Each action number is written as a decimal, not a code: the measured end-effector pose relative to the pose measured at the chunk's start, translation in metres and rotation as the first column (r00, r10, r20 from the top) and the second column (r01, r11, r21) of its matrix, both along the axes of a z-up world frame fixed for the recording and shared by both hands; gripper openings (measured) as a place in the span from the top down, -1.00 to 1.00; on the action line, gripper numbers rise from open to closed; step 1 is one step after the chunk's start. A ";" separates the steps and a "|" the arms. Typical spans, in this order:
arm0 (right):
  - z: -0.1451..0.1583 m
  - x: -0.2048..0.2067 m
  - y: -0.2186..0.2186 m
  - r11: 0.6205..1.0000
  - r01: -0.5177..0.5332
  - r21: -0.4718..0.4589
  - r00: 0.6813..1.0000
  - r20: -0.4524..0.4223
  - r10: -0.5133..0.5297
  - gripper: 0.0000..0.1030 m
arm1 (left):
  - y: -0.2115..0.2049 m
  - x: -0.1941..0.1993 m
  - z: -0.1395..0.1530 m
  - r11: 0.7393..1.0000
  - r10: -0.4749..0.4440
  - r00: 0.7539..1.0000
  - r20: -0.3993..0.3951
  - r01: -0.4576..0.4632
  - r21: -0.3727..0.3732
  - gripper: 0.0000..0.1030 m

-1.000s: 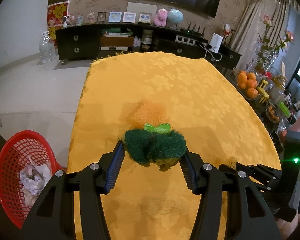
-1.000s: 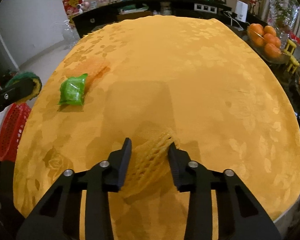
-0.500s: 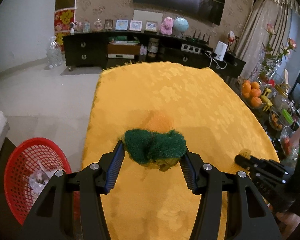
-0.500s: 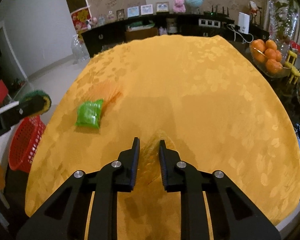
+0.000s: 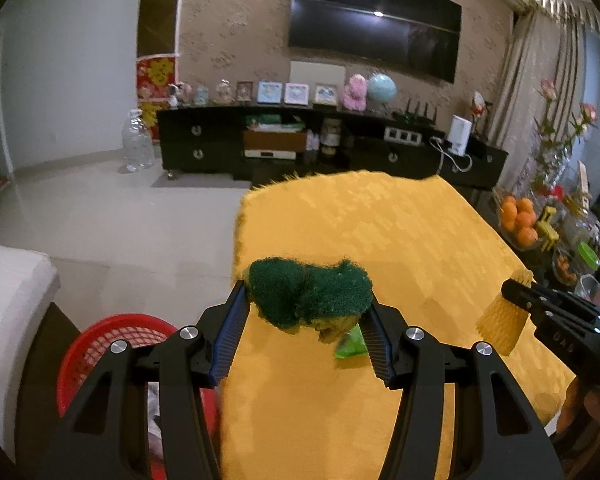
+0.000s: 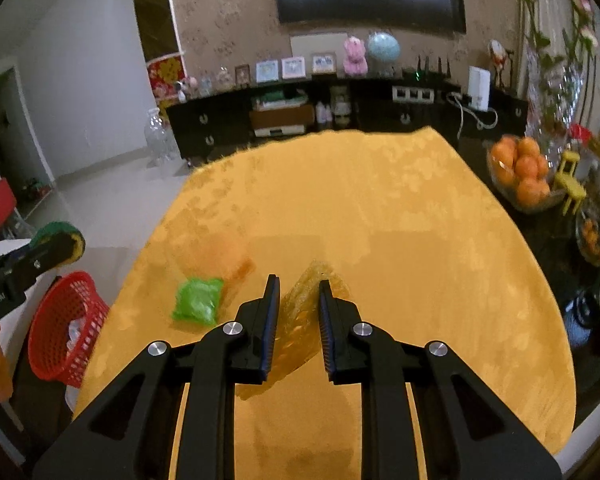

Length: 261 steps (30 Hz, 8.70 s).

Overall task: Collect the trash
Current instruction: 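Carry sponge and mesh sleeve over the red basket, then open both tools to drop sponge and mesh sleeve into the basket, then move both open tools back over the green packet on the table, then grasp the green packet with the left tool, then grasp the beige foam mesh sleeve with the right tool while the left holds the packet, then carry green packet and mesh sleeve over the red basket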

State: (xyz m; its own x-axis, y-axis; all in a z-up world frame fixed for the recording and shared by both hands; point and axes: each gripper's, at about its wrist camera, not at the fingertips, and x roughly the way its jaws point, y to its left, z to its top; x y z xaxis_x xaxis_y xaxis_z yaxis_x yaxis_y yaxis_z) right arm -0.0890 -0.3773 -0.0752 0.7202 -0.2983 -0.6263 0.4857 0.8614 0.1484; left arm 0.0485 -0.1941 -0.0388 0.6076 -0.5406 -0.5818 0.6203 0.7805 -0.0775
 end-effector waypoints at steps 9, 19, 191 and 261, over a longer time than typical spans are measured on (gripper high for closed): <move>0.036 0.039 0.032 0.994 -0.099 -0.055 0.993 0.052 0.101 0.63 | 0.050 0.022 0.015 0.991 0.127 0.992 0.001 -0.127 -0.047 -0.01; 0.070 0.087 0.065 0.973 -0.214 -0.086 0.970 0.096 0.222 0.63 | 0.105 0.042 0.023 0.964 0.260 0.966 -0.007 -0.260 -0.062 -0.01; -0.089 0.171 0.012 0.975 -0.117 0.191 0.974 -0.170 0.151 -0.60 | 0.007 0.047 -0.050 0.992 0.066 0.985 -0.156 -0.048 0.116 0.19; 0.052 0.091 0.056 0.960 -0.278 -0.044 0.953 0.116 0.281 0.67 | 0.044 0.035 0.013 0.986 0.169 0.986 -0.012 -0.169 0.001 0.19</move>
State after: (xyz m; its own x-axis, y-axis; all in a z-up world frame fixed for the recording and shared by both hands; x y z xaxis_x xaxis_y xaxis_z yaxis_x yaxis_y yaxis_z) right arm 0.0019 -0.3211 -0.0230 0.8463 -0.0898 -0.5250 0.2048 0.9648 0.1652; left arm 0.0833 -0.1505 -0.0261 0.6829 -0.4310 -0.5898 0.4786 0.8740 -0.0844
